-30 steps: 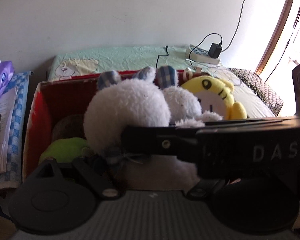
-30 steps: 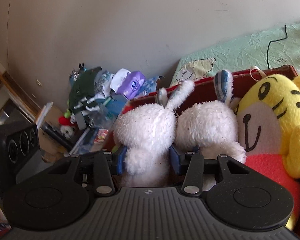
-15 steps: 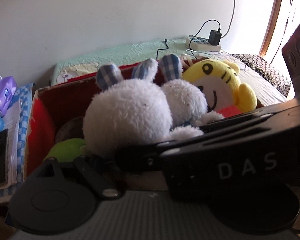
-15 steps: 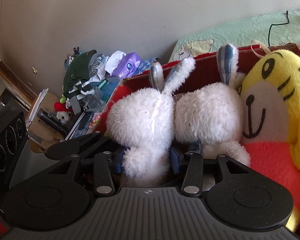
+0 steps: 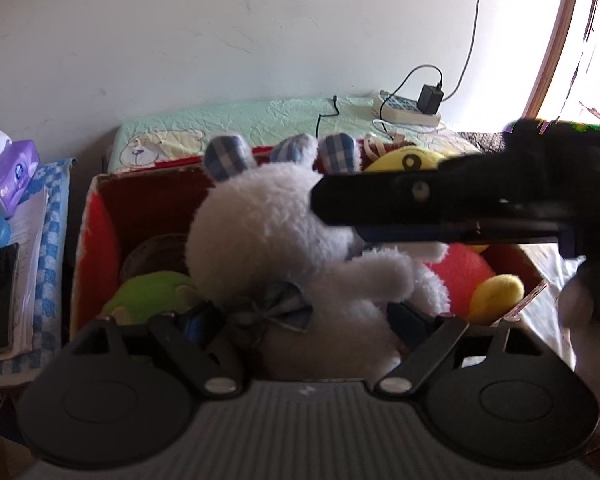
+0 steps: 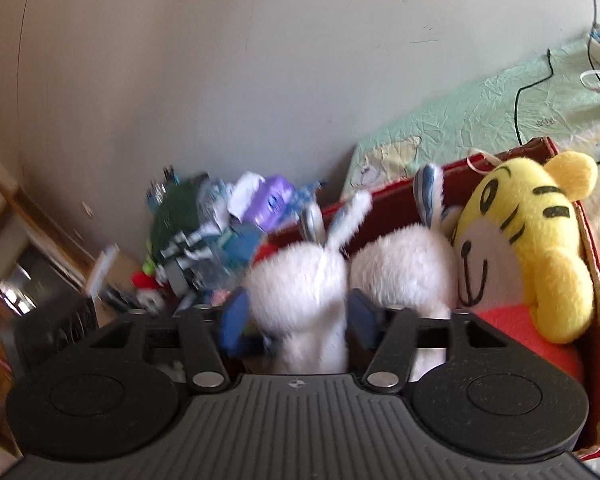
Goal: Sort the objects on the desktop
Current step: 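Lower the pink bunny into the box beside the white bunny, then open both grippers to release the pink bunny in the box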
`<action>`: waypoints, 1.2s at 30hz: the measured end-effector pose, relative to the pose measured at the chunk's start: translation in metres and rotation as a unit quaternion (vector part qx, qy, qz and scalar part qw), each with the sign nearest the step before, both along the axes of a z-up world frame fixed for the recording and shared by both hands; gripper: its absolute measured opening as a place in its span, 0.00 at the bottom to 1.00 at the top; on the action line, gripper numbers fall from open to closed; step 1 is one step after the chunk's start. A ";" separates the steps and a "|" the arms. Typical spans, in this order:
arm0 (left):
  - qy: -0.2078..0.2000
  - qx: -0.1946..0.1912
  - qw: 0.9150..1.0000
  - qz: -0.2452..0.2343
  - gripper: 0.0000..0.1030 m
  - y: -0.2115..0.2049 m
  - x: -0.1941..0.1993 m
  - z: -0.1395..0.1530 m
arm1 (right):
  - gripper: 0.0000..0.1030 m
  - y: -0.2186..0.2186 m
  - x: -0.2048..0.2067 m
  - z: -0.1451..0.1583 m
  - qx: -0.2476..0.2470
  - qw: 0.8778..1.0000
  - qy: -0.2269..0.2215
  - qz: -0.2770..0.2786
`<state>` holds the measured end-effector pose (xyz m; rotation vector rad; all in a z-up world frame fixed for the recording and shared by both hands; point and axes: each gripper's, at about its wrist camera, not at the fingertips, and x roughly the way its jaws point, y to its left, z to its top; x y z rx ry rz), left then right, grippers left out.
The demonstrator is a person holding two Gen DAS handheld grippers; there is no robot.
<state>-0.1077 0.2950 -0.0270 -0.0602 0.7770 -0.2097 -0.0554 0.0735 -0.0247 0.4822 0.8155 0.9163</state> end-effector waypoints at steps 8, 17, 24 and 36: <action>0.004 0.000 1.000 0.004 0.84 0.005 -0.001 -0.001 | 0.25 0.033 0.006 -0.010 -0.070 0.997 -0.027 -0.005; 0.007 0.011 1.000 -0.002 0.92 0.004 0.004 -0.004 | 0.21 0.031 0.013 -0.016 -0.068 0.997 -0.018 -0.006; 0.011 -0.010 1.000 0.010 0.96 0.009 -0.002 0.001 | 0.26 0.007 0.002 -0.013 -0.042 0.999 0.000 -0.032; 0.030 -0.020 0.997 0.063 0.98 0.003 0.002 0.006 | 0.42 -0.020 -0.017 -0.005 -0.071 0.992 -0.017 -0.103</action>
